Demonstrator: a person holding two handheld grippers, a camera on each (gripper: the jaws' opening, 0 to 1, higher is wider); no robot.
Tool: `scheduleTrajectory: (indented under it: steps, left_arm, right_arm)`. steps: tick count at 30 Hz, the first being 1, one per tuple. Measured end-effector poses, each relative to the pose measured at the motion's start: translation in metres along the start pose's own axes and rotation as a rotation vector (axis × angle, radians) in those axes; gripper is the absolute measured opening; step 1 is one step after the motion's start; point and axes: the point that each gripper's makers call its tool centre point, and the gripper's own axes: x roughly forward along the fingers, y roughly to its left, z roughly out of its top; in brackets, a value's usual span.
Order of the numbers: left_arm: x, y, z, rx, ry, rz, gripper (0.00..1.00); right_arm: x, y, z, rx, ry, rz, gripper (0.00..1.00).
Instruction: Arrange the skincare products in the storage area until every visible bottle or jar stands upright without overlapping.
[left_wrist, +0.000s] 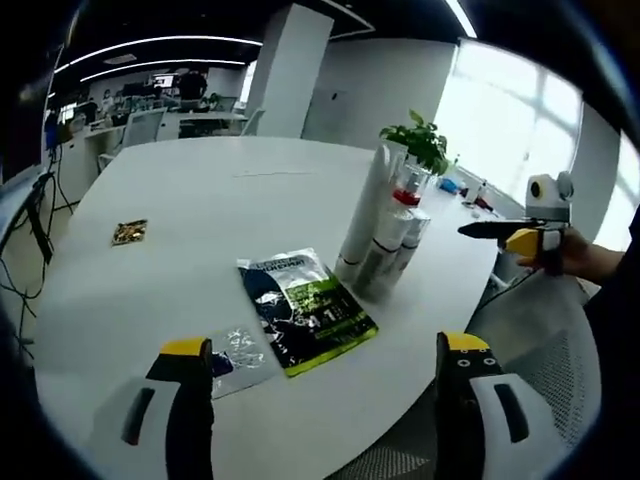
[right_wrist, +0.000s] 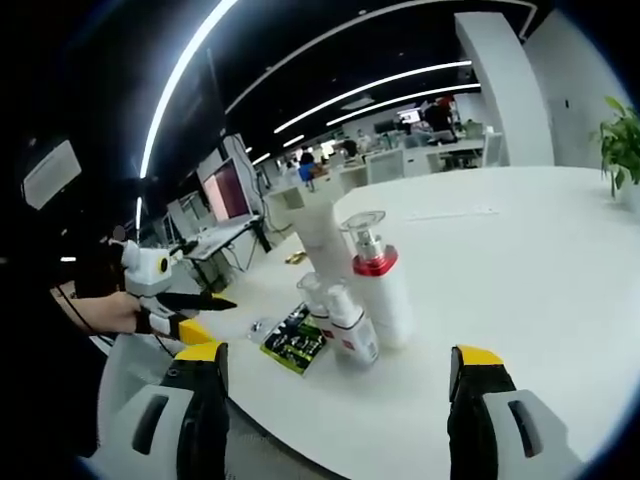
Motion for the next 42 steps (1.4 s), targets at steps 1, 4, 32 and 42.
scheduleTrajectory:
  steps: [1,4,32,42]
  left_arm:
    - [0.000,0.001,0.001,0.014,-0.001,0.007,0.86]
    - [0.000,0.003,0.004,0.021,-0.020,0.018,0.88]
    - [-0.002,0.024,0.010,-0.015,-0.041,0.072,0.94]
    - [-0.001,0.053,0.025,0.018,-0.020,0.109,0.93]
  right_arm:
    - [0.000,0.000,0.000,0.000,0.000,0.001,0.97]
    - [0.000,0.000,0.000,0.000,0.001,0.002,0.97]
    - [0.002,0.001,-0.005,-0.004,0.027,0.002,0.97]
    - [0.001,-0.004,-0.005,0.010,0.028,-0.016,0.97]
